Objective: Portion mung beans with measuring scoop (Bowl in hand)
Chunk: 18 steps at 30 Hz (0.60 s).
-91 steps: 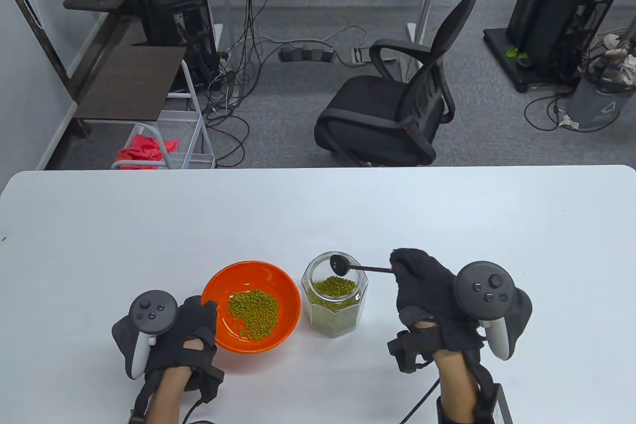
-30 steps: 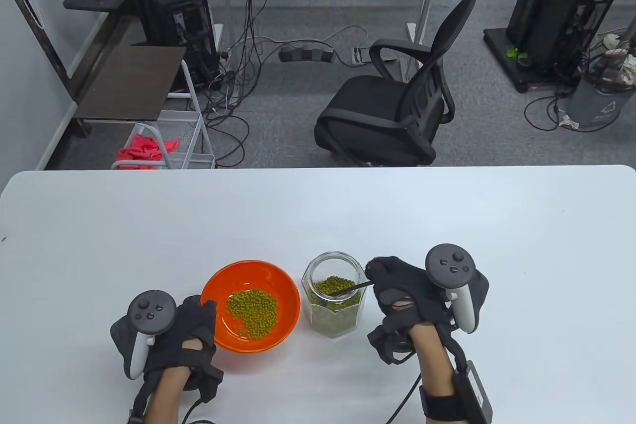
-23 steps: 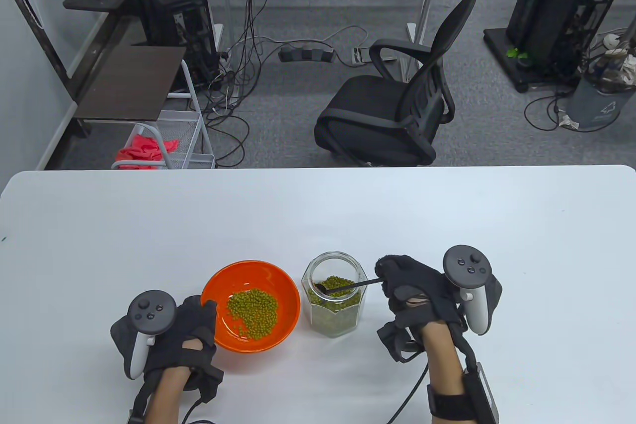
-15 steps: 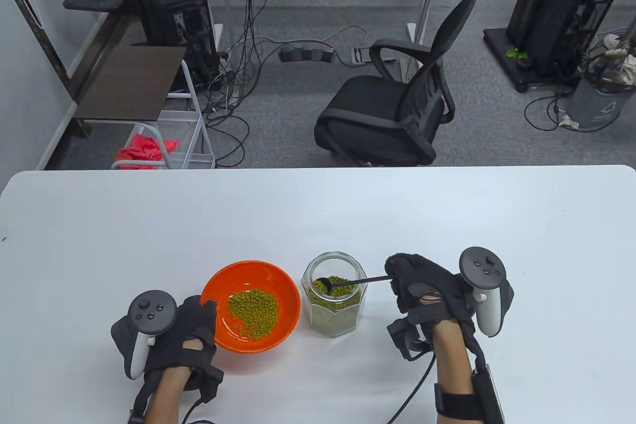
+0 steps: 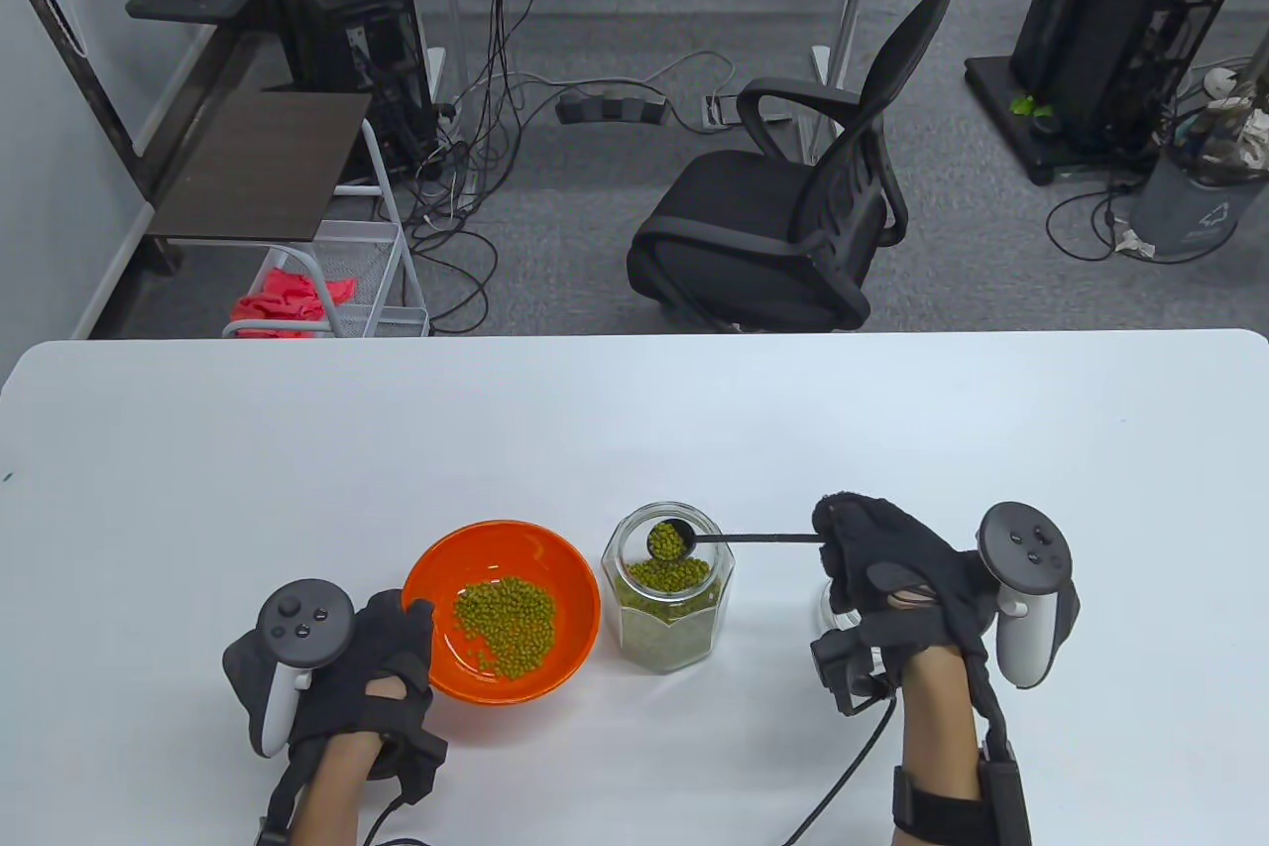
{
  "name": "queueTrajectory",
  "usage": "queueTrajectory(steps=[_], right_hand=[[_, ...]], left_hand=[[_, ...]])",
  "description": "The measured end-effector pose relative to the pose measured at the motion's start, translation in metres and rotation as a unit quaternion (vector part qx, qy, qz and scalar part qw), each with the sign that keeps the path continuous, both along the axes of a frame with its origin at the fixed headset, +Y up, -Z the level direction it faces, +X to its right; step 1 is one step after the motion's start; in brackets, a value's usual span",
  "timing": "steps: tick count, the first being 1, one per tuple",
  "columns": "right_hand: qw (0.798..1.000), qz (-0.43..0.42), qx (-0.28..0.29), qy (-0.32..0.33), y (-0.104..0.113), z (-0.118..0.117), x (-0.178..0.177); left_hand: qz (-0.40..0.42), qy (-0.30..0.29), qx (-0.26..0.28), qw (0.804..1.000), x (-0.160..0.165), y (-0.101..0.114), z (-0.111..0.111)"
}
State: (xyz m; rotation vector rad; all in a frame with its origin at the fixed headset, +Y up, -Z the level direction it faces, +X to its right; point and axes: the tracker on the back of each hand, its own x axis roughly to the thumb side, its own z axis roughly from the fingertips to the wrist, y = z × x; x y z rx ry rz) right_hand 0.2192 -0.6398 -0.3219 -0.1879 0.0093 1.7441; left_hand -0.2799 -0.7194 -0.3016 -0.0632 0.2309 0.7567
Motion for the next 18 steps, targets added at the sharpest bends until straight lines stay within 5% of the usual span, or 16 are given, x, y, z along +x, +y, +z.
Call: queueTrajectory(steps=[18], right_hand=[[0.989,-0.003,0.035,0.143,0.008,0.001,-0.077]], left_hand=[[0.003,-0.001,0.001,1.0,0.001,-0.001,0.0]])
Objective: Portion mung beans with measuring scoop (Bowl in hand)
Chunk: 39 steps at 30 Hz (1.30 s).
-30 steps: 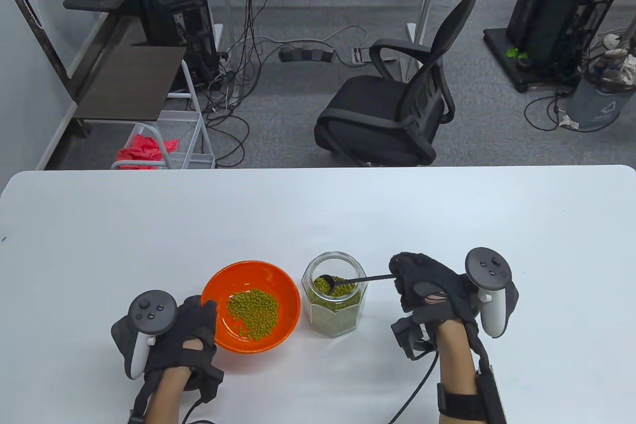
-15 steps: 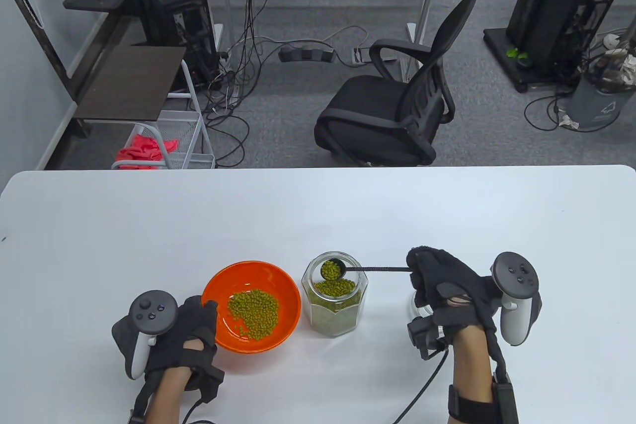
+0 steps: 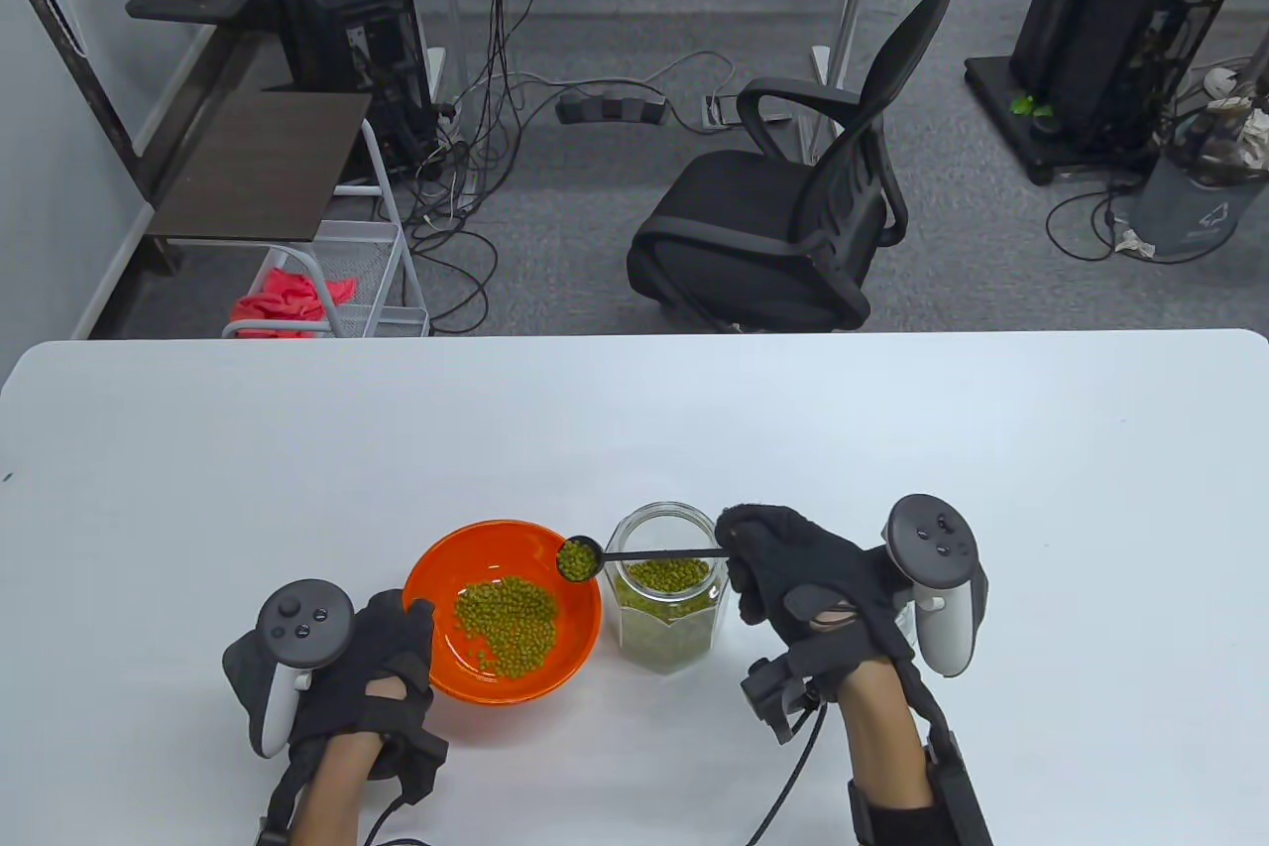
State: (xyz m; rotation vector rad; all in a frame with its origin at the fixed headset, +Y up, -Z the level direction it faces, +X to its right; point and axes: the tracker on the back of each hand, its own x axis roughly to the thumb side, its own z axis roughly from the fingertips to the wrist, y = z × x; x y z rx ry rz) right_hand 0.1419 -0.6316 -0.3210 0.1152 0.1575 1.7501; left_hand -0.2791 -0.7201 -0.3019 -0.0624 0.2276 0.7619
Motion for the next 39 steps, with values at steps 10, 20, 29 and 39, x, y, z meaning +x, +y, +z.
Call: queueTrajectory(steps=[10,20,29,39], right_hand=[[0.995,0.042,0.021,0.092,0.001,0.009,-0.049],[0.982,0.113,0.042,0.145,0.002,0.017,-0.076],[0.976,0.145,0.049,0.157,0.009,0.019,-0.071],[0.991,0.071,0.056,0.1,0.022,0.017,-0.036]], left_hand=[[0.002,0.0,0.0,1.0,0.0,0.0,0.0],[0.002,0.0,0.0,1.0,0.0,0.0,0.0],[0.004,0.0,0.001,1.0,-0.001,0.0,0.0],[0.004,0.0,0.001,1.0,-0.001,0.0,0.0]])
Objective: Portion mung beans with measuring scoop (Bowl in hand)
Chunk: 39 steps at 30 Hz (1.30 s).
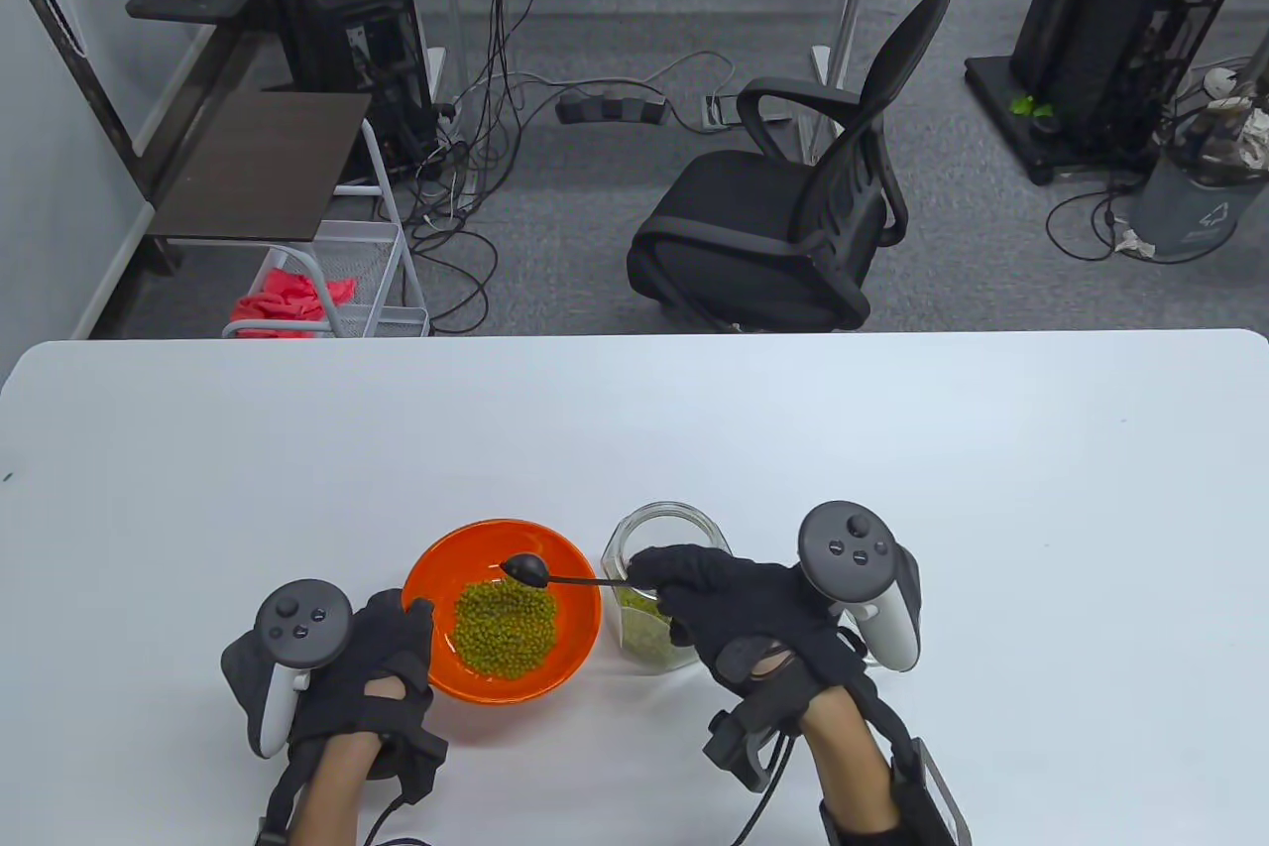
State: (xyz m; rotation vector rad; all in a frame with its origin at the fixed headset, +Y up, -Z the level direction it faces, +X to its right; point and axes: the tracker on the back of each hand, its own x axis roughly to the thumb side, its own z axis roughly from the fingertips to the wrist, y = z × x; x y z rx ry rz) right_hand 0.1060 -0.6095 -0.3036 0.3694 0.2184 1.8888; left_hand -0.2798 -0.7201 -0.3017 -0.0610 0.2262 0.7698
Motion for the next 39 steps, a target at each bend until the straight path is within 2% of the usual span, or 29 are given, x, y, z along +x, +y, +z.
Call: queueTrajectory(steps=[11,23,28,34,39], right_hand=[[0.996,-0.043,0.026,-0.078,0.018,0.007,0.051],[0.983,0.035,0.052,-0.175,0.024,0.012,0.075],[0.974,0.094,0.07,-0.194,0.025,0.01,0.064],[0.958,0.192,0.088,-0.195,0.021,0.001,0.034],[0.947,0.242,0.101,-0.185,0.021,-0.004,0.013]], left_hand=[[0.0,0.0,0.0,1.0,0.0,0.0,0.0],[-0.002,0.0,0.001,1.0,0.0,0.0,0.0],[-0.001,0.0,0.002,1.0,0.0,0.001,0.0],[0.001,0.002,0.004,1.0,-0.001,0.001,0.0],[0.003,0.003,0.002,1.0,-0.001,0.001,0.001]])
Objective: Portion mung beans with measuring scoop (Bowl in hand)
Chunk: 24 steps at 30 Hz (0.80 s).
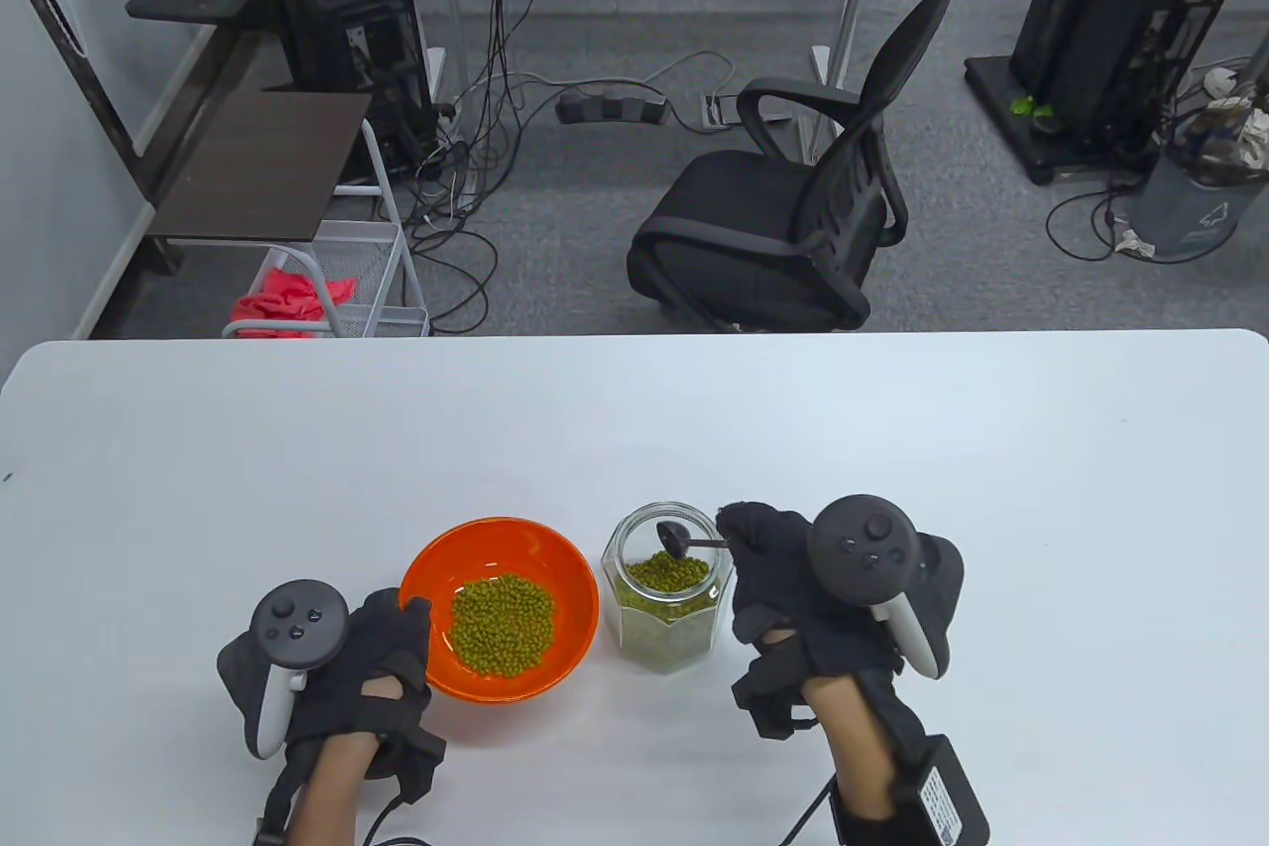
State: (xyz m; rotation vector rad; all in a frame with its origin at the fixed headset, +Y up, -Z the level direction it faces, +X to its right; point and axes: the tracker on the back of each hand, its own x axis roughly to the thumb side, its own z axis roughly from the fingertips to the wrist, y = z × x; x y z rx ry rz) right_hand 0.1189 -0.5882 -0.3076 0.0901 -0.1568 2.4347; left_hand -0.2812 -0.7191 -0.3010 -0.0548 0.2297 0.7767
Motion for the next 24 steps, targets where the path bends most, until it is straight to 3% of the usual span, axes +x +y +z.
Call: queueTrajectory(steps=[6,12,19,24], right_hand=[[0.994,0.112,-0.009,0.007,0.0,-0.006,-0.026],[0.976,0.211,-0.057,0.019,-0.001,-0.015,-0.047],[0.98,0.163,-0.106,0.048,-0.009,-0.023,-0.045],[0.989,0.086,-0.118,0.026,-0.017,-0.026,-0.031]], left_hand=[[0.001,-0.001,0.0,1.0,0.0,0.0,0.0],[0.0,-0.002,0.001,1.0,0.0,0.001,0.0],[-0.001,-0.003,0.001,1.0,0.0,0.001,0.0],[-0.002,-0.003,0.001,1.0,0.0,0.001,0.0]])
